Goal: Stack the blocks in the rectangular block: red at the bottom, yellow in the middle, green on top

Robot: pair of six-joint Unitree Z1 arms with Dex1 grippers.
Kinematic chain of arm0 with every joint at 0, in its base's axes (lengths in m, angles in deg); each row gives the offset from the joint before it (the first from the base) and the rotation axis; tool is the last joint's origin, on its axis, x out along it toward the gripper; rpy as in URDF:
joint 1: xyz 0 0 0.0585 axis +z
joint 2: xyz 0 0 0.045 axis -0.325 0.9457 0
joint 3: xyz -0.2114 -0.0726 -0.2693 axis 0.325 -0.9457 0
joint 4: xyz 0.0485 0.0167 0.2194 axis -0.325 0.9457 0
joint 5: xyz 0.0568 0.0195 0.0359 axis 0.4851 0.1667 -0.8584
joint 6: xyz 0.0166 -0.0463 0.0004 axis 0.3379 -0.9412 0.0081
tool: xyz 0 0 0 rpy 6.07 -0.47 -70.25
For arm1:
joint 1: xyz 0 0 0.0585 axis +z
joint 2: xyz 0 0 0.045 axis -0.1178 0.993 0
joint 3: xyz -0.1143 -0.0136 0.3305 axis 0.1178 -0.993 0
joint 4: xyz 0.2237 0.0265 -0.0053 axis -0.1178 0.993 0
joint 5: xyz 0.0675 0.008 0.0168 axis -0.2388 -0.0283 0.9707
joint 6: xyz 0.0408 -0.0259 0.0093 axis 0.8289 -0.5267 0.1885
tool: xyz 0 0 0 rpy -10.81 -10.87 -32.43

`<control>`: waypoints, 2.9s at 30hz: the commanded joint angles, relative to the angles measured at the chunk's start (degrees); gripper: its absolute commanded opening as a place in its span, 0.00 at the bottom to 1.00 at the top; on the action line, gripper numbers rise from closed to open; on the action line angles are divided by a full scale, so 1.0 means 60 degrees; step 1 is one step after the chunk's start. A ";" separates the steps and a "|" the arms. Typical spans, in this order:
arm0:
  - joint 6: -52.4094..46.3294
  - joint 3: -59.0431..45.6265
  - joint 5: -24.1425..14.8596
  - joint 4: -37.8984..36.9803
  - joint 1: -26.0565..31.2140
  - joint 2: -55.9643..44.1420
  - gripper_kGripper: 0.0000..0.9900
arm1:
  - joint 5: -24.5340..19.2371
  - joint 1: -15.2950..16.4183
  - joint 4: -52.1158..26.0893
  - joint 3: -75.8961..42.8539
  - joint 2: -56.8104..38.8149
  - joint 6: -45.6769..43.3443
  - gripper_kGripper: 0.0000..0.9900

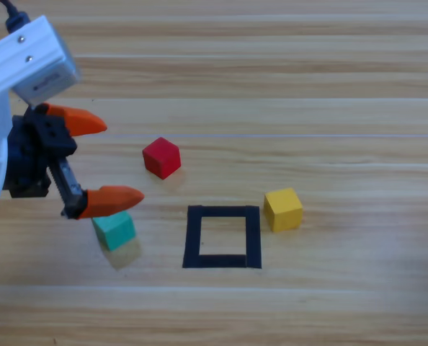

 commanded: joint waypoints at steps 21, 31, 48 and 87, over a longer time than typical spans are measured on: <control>-0.0441 -0.0128 -0.0400 0.0365 -0.0140 -0.0488 1.00 | -0.2077 0.0200 -0.1038 0.0812 0.1688 0.3840 0.99; -0.4147 0.0721 -0.2128 0.1083 -0.0140 -0.0898 1.00 | -0.2355 0.0288 -0.1243 0.1325 0.2464 0.6638 0.99; -1.0050 0.6112 -0.3271 0.5932 -0.0008 0.3614 1.00 | -0.2736 0.1094 -0.0658 0.4415 0.7049 0.6931 1.00; -1.3185 0.9540 -0.1953 0.8803 0.2072 0.5533 0.98 | -0.3205 0.1826 0.0309 0.5089 0.8778 0.6594 0.82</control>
